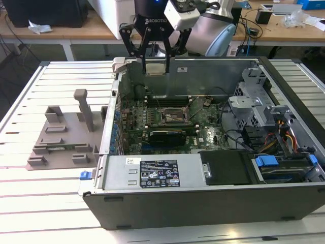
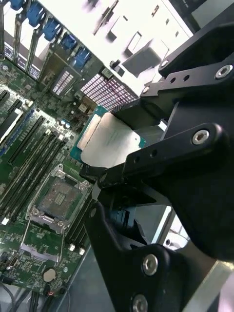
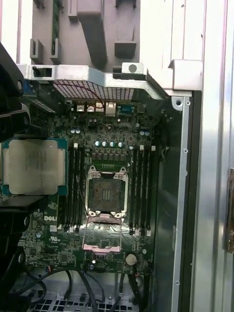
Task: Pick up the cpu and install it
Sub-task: 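Pick up the cpu and move it towards the insertion slot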
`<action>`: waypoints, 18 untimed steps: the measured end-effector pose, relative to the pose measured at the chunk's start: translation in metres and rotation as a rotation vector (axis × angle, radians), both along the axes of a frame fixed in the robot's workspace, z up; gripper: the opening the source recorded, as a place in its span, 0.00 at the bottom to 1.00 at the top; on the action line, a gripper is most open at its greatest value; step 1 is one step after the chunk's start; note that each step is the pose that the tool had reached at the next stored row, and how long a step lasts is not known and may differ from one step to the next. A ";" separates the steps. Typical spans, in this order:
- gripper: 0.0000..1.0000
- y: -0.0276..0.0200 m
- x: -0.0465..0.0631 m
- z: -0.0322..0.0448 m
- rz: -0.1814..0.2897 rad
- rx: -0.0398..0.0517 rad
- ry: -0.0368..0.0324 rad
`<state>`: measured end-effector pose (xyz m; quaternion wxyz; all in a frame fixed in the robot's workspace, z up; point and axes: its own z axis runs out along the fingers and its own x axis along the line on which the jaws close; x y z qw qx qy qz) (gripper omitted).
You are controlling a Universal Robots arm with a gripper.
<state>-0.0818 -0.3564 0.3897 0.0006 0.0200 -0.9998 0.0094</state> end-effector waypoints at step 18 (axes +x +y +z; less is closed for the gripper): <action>0.54 0.0144 0.034 -0.0424 0.000 -0.0034 0.0030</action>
